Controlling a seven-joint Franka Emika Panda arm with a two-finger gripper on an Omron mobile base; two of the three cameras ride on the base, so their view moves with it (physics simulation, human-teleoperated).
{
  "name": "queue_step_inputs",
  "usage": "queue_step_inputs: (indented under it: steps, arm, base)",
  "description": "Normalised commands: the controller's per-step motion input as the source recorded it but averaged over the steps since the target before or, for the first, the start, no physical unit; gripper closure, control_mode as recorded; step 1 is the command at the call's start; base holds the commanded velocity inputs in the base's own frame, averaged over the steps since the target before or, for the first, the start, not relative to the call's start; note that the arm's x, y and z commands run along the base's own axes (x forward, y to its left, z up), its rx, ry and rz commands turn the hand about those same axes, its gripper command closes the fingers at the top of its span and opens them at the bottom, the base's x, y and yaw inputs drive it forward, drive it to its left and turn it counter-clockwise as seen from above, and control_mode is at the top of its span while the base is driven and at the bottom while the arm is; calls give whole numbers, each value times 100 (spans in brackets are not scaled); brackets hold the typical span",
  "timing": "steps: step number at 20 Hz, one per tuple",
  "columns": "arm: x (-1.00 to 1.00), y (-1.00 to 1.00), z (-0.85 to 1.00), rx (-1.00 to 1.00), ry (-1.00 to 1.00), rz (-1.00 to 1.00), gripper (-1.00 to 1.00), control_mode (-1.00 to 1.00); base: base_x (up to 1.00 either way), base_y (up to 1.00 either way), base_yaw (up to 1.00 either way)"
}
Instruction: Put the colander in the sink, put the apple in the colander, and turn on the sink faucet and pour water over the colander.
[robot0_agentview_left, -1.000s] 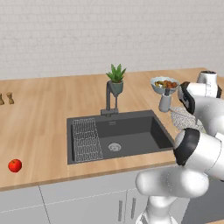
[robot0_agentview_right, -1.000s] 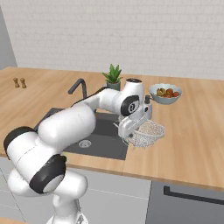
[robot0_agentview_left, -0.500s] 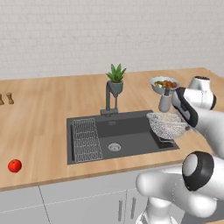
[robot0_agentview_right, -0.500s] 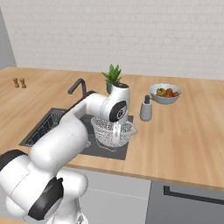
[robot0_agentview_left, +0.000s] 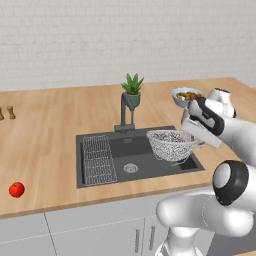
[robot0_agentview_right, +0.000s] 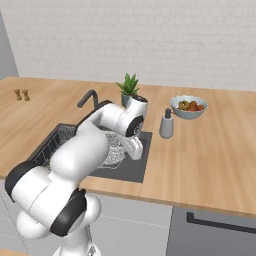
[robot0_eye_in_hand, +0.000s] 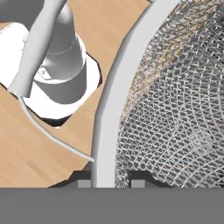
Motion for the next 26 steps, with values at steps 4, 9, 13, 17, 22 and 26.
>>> queue_step_inputs:
  steps: [4, 9, 13, 17, 22, 26]
  arm:
    - [38, 11, -10, 13, -8, 52, 100, -100]
    - [24, 18, -14, 6, -11, 40, 100, -100]
    - [10, 18, -13, 4, -13, 29, 100, -100]
    - [11, 21, -15, 5, -8, 24, 100, -100]
    - [25, 27, -21, 5, -7, 21, 100, -100]
    - [41, 18, -24, 7, -6, 18, 100, -100]
  base:
    - [0, 0, 0]
    - [0, 0, 0]
    - [0, 0, 0]
    - [0, 0, 0]
    - [0, 0, 0]
    - [0, 0, 0]
